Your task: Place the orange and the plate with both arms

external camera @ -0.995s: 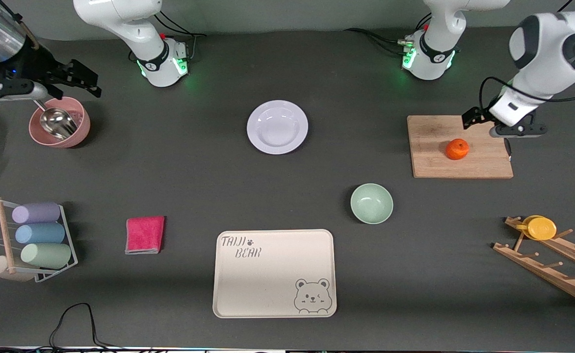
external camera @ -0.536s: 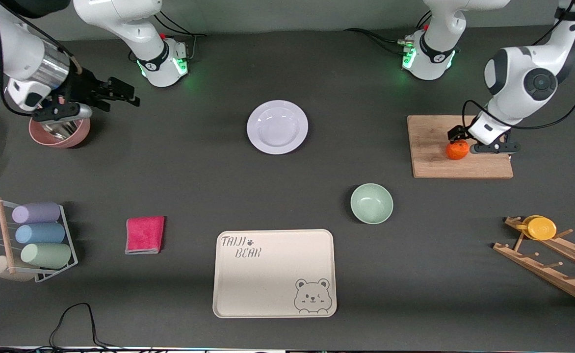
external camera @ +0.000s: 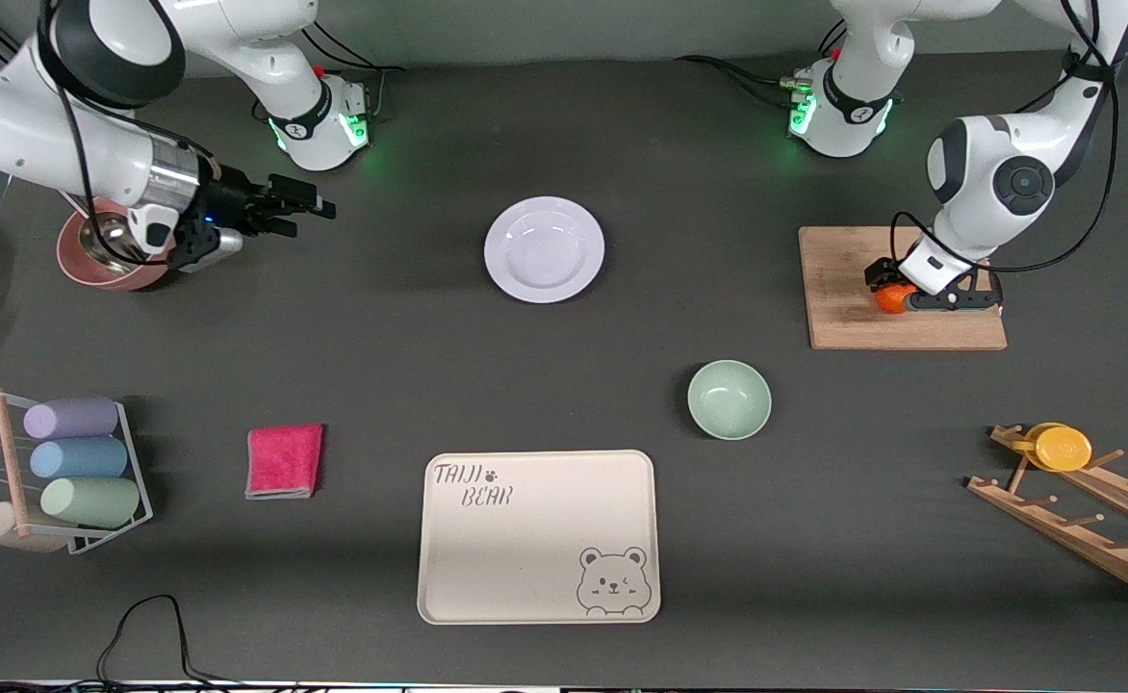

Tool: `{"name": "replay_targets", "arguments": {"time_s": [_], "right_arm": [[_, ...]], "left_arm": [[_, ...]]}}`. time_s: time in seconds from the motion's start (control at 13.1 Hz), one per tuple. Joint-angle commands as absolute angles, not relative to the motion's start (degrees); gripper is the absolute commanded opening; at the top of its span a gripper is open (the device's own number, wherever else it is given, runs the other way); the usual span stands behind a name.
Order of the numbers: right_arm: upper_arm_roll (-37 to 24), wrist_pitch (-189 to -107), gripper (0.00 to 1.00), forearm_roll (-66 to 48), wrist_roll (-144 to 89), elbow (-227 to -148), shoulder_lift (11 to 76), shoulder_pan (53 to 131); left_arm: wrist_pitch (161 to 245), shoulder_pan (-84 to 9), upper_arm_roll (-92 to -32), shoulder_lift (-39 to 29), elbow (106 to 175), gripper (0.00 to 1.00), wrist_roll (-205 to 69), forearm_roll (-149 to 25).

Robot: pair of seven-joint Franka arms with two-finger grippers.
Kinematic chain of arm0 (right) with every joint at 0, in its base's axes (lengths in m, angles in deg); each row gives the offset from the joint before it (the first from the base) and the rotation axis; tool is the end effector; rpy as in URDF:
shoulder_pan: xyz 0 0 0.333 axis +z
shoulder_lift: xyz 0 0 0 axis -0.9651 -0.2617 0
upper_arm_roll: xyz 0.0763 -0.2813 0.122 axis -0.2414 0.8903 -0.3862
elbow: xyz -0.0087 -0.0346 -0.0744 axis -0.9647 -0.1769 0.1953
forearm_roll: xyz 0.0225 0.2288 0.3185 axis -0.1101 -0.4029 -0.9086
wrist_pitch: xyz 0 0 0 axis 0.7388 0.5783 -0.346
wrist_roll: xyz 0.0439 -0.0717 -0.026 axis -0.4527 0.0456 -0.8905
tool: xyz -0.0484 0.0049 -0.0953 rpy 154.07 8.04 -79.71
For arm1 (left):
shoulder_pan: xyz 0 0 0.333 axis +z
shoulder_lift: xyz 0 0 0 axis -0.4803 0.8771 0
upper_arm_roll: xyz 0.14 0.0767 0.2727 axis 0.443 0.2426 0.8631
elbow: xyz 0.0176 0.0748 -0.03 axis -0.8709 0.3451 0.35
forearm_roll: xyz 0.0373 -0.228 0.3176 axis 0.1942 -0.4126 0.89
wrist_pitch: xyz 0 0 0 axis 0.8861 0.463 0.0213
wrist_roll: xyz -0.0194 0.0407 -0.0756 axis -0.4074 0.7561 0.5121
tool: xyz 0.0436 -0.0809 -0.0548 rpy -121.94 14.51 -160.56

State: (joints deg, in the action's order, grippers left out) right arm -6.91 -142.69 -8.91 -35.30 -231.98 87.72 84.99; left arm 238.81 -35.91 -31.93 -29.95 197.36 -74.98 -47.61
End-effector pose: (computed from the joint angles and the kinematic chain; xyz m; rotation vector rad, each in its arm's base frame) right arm 0.3997 0.0765 0.4093 -2.5091 -0.0232 0.2335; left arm 0.3912 0.0299 0.2154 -3.1026 0.0132 0.1155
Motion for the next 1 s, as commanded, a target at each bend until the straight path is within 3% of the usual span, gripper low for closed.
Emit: {"name": "replay_targets", "arguments": {"time_s": [0.0, 0.08, 0.15, 0.54, 0.61, 0.92], "right_arm": [[-6.08, -146.25, 1.00, -17.45, -45.60, -237.97, 87.86, 84.15], [-5.99, -146.96, 1.00, -20.44, -49.72, -239.29, 86.46, 84.14], [-5.90, -147.66, 1.00, -23.86, -54.38, -240.52, 84.88, 83.97], [-4.76, -147.85, 1.00, -42.50, -79.95, -246.76, 74.43, 82.74], [-4.76, -147.76, 1.00, -44.88, -84.18, -247.30, 72.32, 82.74], [-3.00, -144.26, 1.00, -52.44, -98.42, -247.74, 62.83, 82.83]], "left_arm": [[239.66, -35.30, -32.35, -29.99, 197.68, 0.78, -74.55, -46.93], [240.10, -35.30, -32.35, -29.90, 197.68, 0.32, -74.55, -46.92], [240.88, -35.30, -32.35, -29.46, 197.68, 0.00, -74.63, -46.92], [239.49, -35.30, -32.35, -29.98, 196.46, 0.00, -75.16, -46.93], [234.70, -35.38, -32.35, -31.99, 195.06, 0.00, -74.81, -47.01], [197.31, -35.73, -32.62, -44.82, 179.62, 0.00, -73.85, -47.71]]}}
